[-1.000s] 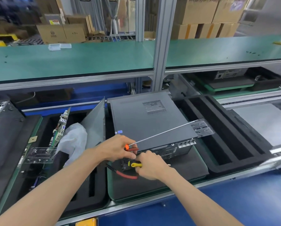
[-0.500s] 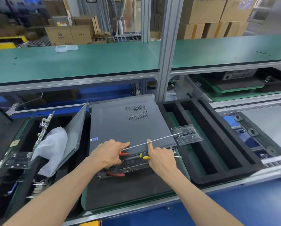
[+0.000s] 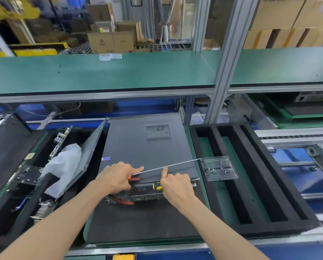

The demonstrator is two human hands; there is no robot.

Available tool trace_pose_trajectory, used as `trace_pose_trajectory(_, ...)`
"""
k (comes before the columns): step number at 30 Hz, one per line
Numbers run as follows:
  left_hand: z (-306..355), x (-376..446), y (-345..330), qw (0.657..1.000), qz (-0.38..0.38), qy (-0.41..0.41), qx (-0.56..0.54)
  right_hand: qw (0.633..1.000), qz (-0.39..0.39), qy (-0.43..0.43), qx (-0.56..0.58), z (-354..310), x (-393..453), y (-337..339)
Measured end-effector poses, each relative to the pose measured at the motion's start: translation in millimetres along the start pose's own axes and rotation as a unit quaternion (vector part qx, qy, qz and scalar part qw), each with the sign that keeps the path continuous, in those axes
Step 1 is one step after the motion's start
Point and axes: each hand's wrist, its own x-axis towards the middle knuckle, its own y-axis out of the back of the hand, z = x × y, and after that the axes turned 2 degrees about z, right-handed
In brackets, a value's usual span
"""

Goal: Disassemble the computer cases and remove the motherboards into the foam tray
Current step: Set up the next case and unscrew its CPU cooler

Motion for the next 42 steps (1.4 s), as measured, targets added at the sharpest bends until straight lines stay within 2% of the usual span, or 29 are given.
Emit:
trace_pose_trajectory(2,-16,0,1,1.000,0.002,0.011,0.000,0.999,-0.040,0.008,-0.034,-13,10,1)
trace_pose_trajectory(6,-46,2,3,1.000,0.015,0.024,0.003,0.998,0.003,0.049,-0.036,-34,35,-5)
trace_pose_trajectory(14,-97,-3,6,0.999,0.005,0.042,-0.022,0.997,-0.024,0.077,-0.008,-83,70,-1)
trace_pose_trajectory(21,-112,-5,-2,0.999,0.013,0.008,-0.050,0.998,0.007,0.027,0.052,-93,69,-7)
trace_pose_trajectory(25,-119,-18,-9,0.994,0.016,-0.025,-0.103,0.994,0.040,0.070,0.068,-103,50,-6)
trace_pose_trajectory(30,-123,-36,-31,0.987,0.021,-0.077,-0.141,0.986,0.014,0.125,0.105,-100,35,-29)
trace_pose_trajectory(32,-121,-37,-43,0.983,-0.008,-0.098,-0.155,0.981,-0.030,0.143,0.128,-98,28,-42)
trace_pose_trajectory(36,-115,-28,-74,0.964,-0.121,-0.143,-0.189,0.973,-0.095,0.164,0.129,-98,13,-66)
trace_pose_trajectory(42,-105,-9,-124,0.943,-0.230,-0.093,-0.220,0.968,-0.153,0.146,0.134,-90,1,-90)
